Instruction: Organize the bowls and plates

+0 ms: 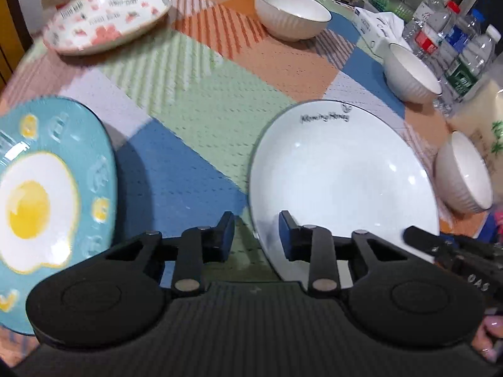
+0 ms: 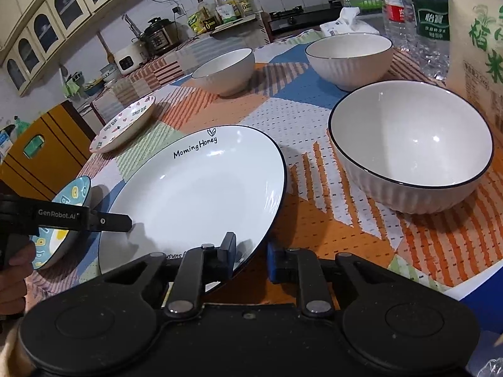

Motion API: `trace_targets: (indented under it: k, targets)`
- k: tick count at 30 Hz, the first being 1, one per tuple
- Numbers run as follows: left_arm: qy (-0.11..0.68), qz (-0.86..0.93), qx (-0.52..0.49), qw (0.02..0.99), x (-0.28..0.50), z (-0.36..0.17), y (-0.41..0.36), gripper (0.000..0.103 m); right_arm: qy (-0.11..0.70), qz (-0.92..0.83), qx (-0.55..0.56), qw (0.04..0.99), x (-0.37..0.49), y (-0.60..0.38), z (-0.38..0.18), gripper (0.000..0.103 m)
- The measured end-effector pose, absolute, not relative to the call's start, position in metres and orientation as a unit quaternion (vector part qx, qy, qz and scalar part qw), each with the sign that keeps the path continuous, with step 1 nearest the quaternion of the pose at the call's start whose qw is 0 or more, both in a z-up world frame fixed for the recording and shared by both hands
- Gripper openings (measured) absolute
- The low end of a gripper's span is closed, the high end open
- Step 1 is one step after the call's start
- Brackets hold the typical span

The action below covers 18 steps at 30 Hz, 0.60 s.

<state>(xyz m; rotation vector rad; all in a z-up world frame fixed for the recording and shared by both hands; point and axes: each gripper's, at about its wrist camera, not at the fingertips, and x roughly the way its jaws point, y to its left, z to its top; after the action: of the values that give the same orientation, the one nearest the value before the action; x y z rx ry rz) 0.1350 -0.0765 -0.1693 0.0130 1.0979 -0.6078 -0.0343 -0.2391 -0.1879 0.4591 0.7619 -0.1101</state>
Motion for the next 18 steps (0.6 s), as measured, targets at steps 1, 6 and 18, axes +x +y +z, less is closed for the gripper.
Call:
trace_targets:
  k: [1, 6, 18]
  targets:
    - [0.514, -0.303, 0.000, 0.802, 0.135, -0.170, -0.078, 0.029, 0.367, -0.052, 0.220, 0.902, -0.034, -0.239, -0.188, 0.024]
    - [0.518, -0.301, -0.020, 0.801, 0.134, -0.170, -0.078, 0.029, 0.364, -0.050, 0.214, 0.905, -0.034, -0.237, -0.188, 0.025]
    - [0.474, -0.283, 0.044, 0.833, 0.142, -0.132, -0.062, 0.029, 0.347, -0.014, 0.199, 0.916, -0.013, -0.227, -0.169, 0.025]
